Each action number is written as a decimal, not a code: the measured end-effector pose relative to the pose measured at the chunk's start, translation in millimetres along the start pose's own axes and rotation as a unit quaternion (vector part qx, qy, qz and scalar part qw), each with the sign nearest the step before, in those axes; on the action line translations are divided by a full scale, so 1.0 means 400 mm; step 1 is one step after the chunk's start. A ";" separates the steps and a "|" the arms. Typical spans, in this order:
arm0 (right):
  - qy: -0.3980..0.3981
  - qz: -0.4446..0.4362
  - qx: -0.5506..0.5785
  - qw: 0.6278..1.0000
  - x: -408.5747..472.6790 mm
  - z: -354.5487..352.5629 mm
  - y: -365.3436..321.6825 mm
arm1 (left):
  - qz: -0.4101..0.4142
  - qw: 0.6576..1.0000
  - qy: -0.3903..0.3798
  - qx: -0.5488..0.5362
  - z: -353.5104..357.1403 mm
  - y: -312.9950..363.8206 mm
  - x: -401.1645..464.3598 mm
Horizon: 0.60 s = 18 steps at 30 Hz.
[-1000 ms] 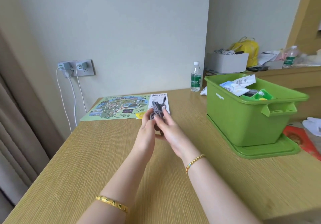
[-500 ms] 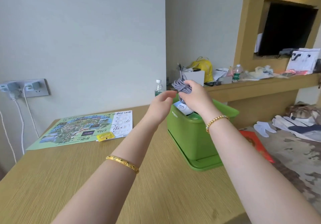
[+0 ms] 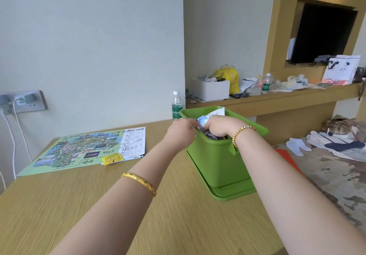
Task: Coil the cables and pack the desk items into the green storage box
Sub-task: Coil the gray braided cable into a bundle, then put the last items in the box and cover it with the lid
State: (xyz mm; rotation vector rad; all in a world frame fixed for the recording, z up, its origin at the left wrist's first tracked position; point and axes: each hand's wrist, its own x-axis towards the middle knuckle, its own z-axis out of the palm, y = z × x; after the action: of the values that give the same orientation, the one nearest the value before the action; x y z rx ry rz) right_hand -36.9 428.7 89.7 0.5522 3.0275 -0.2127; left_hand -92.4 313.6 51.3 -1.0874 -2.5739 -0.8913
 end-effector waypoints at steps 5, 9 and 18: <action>0.211 0.015 0.081 0.974 0.022 0.030 -0.041 | -0.037 0.995 0.092 -0.032 -0.012 -0.109 -0.027; 0.490 -0.110 0.128 0.855 0.007 0.094 -0.171 | -0.073 0.991 0.115 -0.017 -0.037 -0.220 -0.047; 0.261 -0.167 0.172 0.935 0.166 0.389 -0.385 | -0.194 0.977 0.051 0.072 -0.041 -0.522 -0.132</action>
State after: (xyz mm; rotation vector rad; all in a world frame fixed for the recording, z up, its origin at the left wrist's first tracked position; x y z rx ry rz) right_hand -148.7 286.4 -50.4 0.1016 3.6177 -0.7344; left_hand -203.5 159.1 -51.3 -0.4913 -2.7576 -0.7965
